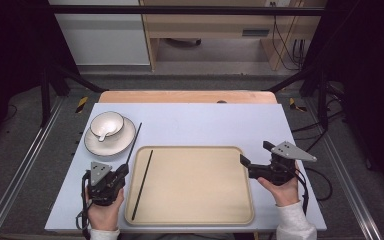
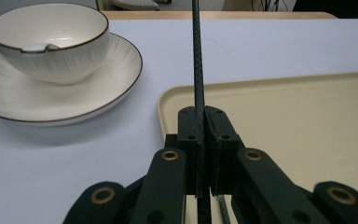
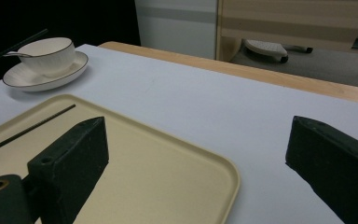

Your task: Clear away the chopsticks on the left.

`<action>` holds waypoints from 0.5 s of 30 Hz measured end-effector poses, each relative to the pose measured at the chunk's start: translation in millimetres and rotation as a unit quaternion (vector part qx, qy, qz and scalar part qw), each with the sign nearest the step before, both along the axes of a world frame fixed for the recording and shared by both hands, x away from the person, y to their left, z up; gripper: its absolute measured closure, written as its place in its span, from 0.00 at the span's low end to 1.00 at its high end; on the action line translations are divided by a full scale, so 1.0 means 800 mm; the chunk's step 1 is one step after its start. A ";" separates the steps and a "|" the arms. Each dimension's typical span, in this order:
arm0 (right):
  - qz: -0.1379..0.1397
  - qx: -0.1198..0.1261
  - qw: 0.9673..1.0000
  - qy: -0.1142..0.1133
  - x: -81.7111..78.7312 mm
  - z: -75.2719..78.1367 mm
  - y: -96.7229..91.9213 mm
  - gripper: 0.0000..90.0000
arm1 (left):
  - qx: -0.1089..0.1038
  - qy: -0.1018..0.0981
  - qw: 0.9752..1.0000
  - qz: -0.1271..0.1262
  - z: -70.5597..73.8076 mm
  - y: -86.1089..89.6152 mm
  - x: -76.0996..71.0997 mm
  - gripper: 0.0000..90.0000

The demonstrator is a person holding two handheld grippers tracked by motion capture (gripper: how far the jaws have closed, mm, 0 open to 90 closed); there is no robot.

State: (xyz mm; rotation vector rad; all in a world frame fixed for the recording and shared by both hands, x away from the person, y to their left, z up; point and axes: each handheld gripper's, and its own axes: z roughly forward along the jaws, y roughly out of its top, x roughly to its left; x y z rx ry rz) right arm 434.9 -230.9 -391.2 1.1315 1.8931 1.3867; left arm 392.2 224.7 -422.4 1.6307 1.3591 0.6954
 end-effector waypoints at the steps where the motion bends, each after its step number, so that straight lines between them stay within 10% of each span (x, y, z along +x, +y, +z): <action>1: 0.000 0.000 1.000 0.001 0.000 0.000 0.000 0.07 | -0.009 0.002 1.000 0.005 -0.004 -0.001 -0.003 0.95; 15: 0.004 -0.006 1.000 0.004 0.002 -0.004 0.005 0.07 | -0.017 0.012 1.000 0.014 -0.044 -0.030 -0.019 0.95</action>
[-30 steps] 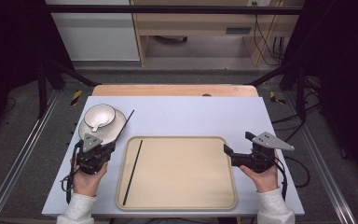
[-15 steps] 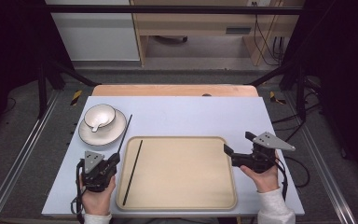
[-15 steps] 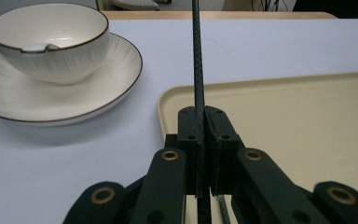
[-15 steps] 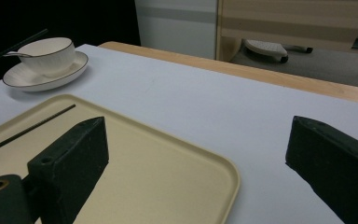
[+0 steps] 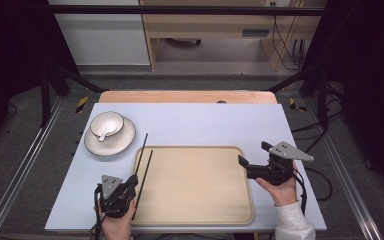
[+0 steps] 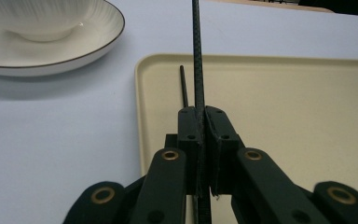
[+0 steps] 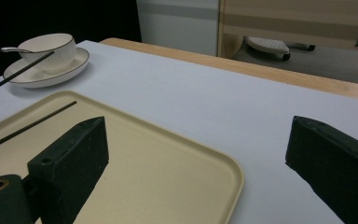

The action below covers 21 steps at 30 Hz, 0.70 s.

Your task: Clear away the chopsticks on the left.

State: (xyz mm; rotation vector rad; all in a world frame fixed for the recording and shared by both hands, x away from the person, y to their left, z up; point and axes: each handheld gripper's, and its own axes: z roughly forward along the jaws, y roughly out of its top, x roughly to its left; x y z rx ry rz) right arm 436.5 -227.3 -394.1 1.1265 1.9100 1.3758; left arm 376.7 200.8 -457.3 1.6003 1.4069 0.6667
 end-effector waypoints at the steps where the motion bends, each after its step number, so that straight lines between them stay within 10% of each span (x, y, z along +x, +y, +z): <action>1: -0.001 0.001 1.000 0.002 0.000 0.000 0.001 0.07 | 0.000 0.003 1.000 0.000 -0.003 -0.001 0.000 0.95; 21: 0.000 -0.003 1.000 0.006 0.001 -0.003 0.003 0.07 | 0.031 0.060 0.998 -0.020 -0.032 -0.034 0.006 0.95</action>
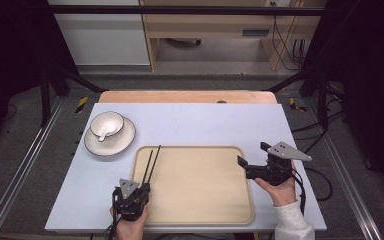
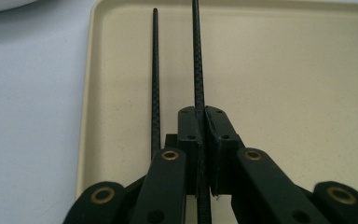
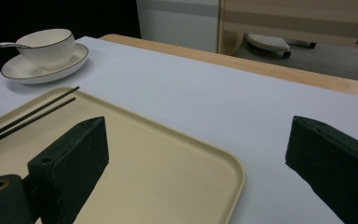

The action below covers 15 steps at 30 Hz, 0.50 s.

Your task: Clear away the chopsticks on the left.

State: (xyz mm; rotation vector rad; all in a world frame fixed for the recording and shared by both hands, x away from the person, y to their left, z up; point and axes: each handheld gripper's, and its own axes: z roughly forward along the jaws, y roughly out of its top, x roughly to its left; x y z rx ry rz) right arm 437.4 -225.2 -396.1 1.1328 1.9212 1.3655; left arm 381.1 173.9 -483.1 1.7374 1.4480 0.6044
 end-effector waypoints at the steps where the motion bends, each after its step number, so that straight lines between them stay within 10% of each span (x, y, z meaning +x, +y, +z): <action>1: 0.000 0.001 1.000 0.000 0.000 0.000 0.000 0.07 | 0.003 0.003 1.000 -0.002 0.000 0.000 0.000 0.95; 15: -0.001 0.000 1.000 0.000 0.000 0.001 0.000 0.07 | 0.024 0.019 0.999 -0.014 0.000 -0.005 0.004 0.93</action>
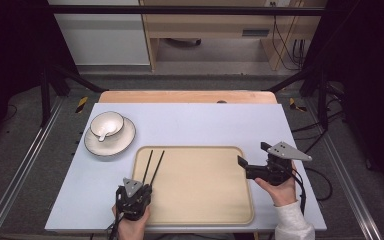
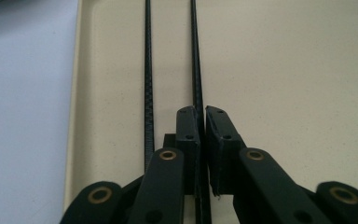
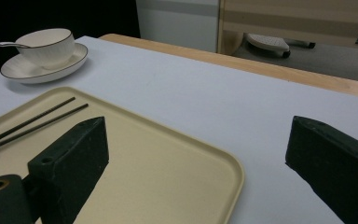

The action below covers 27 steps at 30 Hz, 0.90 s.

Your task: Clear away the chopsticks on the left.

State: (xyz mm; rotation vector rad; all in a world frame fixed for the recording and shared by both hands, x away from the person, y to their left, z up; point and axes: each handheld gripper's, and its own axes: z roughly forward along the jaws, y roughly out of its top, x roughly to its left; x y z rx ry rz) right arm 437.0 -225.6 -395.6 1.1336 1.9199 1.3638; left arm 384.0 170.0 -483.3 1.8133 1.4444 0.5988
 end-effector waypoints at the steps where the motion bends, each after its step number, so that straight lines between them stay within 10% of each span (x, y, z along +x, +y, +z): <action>1: 0.000 -0.001 1.000 -0.001 0.000 0.000 0.000 0.07 | -0.001 -0.001 1.000 0.001 0.000 0.000 0.000 0.92; 12: -0.006 0.005 1.000 -0.003 -0.001 0.001 -0.006 0.07 | -0.022 -0.053 0.998 -0.030 0.050 0.021 0.006 0.74; 27: -0.014 0.011 1.000 -0.006 -0.002 0.003 -0.013 0.07 | -0.038 -0.096 0.986 -0.131 0.110 0.065 0.043 0.32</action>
